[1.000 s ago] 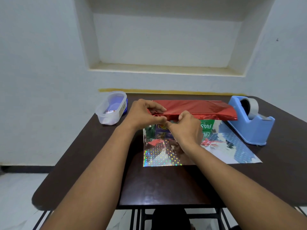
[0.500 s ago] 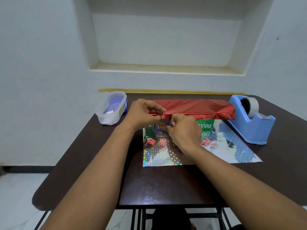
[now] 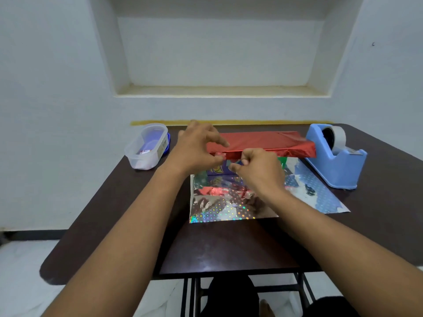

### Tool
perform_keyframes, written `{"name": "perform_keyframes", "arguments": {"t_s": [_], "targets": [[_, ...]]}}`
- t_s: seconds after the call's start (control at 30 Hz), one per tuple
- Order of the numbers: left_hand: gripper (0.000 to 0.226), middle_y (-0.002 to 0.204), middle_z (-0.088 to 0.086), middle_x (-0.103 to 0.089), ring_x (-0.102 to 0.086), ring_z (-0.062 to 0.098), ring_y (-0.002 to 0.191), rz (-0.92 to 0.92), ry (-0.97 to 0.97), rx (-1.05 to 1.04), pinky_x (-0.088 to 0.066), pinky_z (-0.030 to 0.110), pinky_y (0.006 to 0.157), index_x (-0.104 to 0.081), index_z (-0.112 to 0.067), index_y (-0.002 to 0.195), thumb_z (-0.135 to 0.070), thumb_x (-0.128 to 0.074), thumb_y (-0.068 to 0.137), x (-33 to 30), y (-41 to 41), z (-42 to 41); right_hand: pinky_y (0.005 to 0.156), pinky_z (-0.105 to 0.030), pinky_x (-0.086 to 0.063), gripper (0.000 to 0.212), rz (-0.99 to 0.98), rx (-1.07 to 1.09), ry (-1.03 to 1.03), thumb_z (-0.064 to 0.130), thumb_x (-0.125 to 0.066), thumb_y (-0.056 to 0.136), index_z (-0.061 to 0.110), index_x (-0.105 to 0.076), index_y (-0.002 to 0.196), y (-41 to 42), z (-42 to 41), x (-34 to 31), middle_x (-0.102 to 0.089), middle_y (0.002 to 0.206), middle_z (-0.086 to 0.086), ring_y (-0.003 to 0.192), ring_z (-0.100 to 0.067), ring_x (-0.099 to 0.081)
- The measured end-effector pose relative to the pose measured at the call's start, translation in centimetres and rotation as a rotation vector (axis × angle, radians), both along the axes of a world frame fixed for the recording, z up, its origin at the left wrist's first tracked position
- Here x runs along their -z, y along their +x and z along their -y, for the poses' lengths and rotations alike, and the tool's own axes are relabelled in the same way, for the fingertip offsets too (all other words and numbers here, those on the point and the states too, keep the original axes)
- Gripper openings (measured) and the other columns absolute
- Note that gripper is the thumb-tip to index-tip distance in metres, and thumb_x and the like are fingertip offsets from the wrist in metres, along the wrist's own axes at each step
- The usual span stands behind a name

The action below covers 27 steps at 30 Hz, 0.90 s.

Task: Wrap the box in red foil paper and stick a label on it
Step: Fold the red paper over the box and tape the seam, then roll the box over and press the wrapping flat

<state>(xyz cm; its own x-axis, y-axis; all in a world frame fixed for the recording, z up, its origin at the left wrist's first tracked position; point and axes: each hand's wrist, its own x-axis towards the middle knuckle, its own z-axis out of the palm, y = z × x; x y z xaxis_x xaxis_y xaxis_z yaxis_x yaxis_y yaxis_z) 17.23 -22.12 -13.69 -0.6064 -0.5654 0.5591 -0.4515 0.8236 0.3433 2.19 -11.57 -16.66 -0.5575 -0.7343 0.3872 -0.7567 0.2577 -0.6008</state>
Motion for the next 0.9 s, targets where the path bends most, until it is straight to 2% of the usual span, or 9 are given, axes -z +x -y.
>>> {"name": "perform_keyframes", "arguments": {"t_s": [0.07, 0.17, 0.3, 0.4, 0.5, 0.57, 0.63, 0.77, 0.9], "targets": [[0.016, 0.083, -0.021, -0.06, -0.051, 0.002, 0.086, 0.078, -0.001, 0.08, -0.048, 0.041, 0.087, -0.08, -0.041, 0.085, -0.031, -0.084, 0.073, -1.3, -0.4, -1.0, 0.059, -0.034, -0.054, 0.051, 0.054, -0.057, -0.002, 0.039, -0.086, 0.074, 0.015, -0.044, 0.059, -1.0, -0.5, -0.7, -0.059, 0.053, 0.002, 0.059, -0.022, -0.064], [0.015, 0.068, -0.023, -0.067, -0.06, -0.008, 0.068, 0.371, 0.246, 0.204, -0.045, 0.02, 0.064, -0.081, -0.038, 0.082, -0.037, -0.092, 0.073, -2.8, -0.8, -3.0, 0.067, -0.041, -0.062, 0.045, 0.116, -0.154, 0.032, 0.032, -0.09, 0.071, 0.017, -0.05, 0.057, -2.3, -1.6, -1.9, -0.067, 0.054, -0.001, 0.06, -0.02, -0.072], [0.03, 0.08, -0.02, -0.076, -0.067, -0.006, 0.068, 0.721, 0.39, 0.247, -0.048, 0.017, 0.066, -0.081, -0.033, 0.096, -0.034, -0.096, 0.069, -1.3, -1.2, -4.5, 0.068, -0.032, -0.061, 0.027, 0.115, -0.336, 0.29, 0.026, -0.089, 0.077, 0.016, -0.066, 0.068, -2.6, -4.0, -3.4, -0.074, 0.066, 0.0, 0.062, -0.011, -0.072], [0.019, 0.078, -0.018, -0.077, -0.07, -0.005, 0.072, 0.674, 0.399, 0.248, -0.053, 0.021, 0.073, -0.081, -0.028, 0.095, -0.027, -0.09, 0.078, -0.8, -1.2, -4.7, 0.075, -0.026, -0.058, 0.016, 0.038, -0.425, 0.391, 0.028, -0.088, 0.076, 0.02, -0.075, 0.078, -2.8, -5.7, -4.2, -0.076, 0.073, 0.006, 0.069, -0.007, -0.073], [0.012, 0.081, -0.018, -0.077, -0.071, -0.001, 0.079, 0.679, 0.361, 0.23, -0.056, 0.027, 0.081, -0.081, -0.031, 0.097, -0.03, -0.084, 0.085, -1.7, -1.0, -4.7, 0.084, -0.019, -0.05, 0.042, -0.1, -0.525, 0.529, 0.048, -0.09, 0.07, 0.032, -0.075, 0.106, -3.2, -7.0, -4.8, -0.075, 0.101, 0.018, 0.092, 0.002, -0.068], [0.008, 0.077, -0.018, -0.075, -0.067, -0.004, 0.07, 0.633, 0.354, 0.223, -0.053, 0.022, 0.075, -0.079, -0.029, 0.098, -0.026, -0.078, 0.091, -2.5, -1.0, -4.4, 0.098, -0.029, -0.049, 0.072, -0.28, -0.521, 0.594, 0.051, -0.091, 0.067, 0.034, -0.064, 0.131, -3.6, -7.3, -4.9, -0.066, 0.125, 0.017, 0.115, -0.007, -0.061], [0.008, 0.067, -0.023, -0.07, -0.06, -0.008, 0.06, 0.571, 0.354, 0.204, -0.048, 0.013, 0.068, -0.076, -0.026, 0.098, -0.02, -0.071, 0.096, -3.5, -0.9, -4.1, 0.1, -0.04, -0.05, 0.072, -0.478, -0.438, 0.562, 0.036, -0.085, 0.076, 0.033, -0.055, 0.141, -4.3, -7.4, -4.7, -0.062, 0.13, 0.006, 0.122, -0.019, -0.056], [0.007, 0.075, -0.026, -0.068, -0.062, -0.004, 0.074, 0.413, 0.347, 0.143, -0.052, 0.027, 0.08, -0.073, -0.032, 0.1, -0.036, -0.07, 0.096, -4.6, -0.7, -3.9, 0.084, -0.032, -0.05, 0.034, -0.342, -0.375, 0.351, 0.016, -0.071, 0.089, 0.028, -0.069, 0.12, -6.6, -6.5, -5.7, -0.068, 0.104, 0.004, 0.101, -0.021, -0.063], [0.066, 0.102, -0.02, -0.067, -0.063, 0.0, 0.097, 0.372, 0.282, 0.153, -0.052, 0.024, 0.082, -0.062, -0.039, 0.109, -0.081, -0.076, 0.06, -4.1, -1.2, -4.2, 0.077, -0.031, -0.046, 0.022, -0.341, -0.367, 0.311, 0.023, -0.079, 0.085, 0.03, -0.068, 0.103, -8.1, -4.4, -7.5, -0.059, 0.085, 0.009, 0.089, -0.021, -0.06]]}}
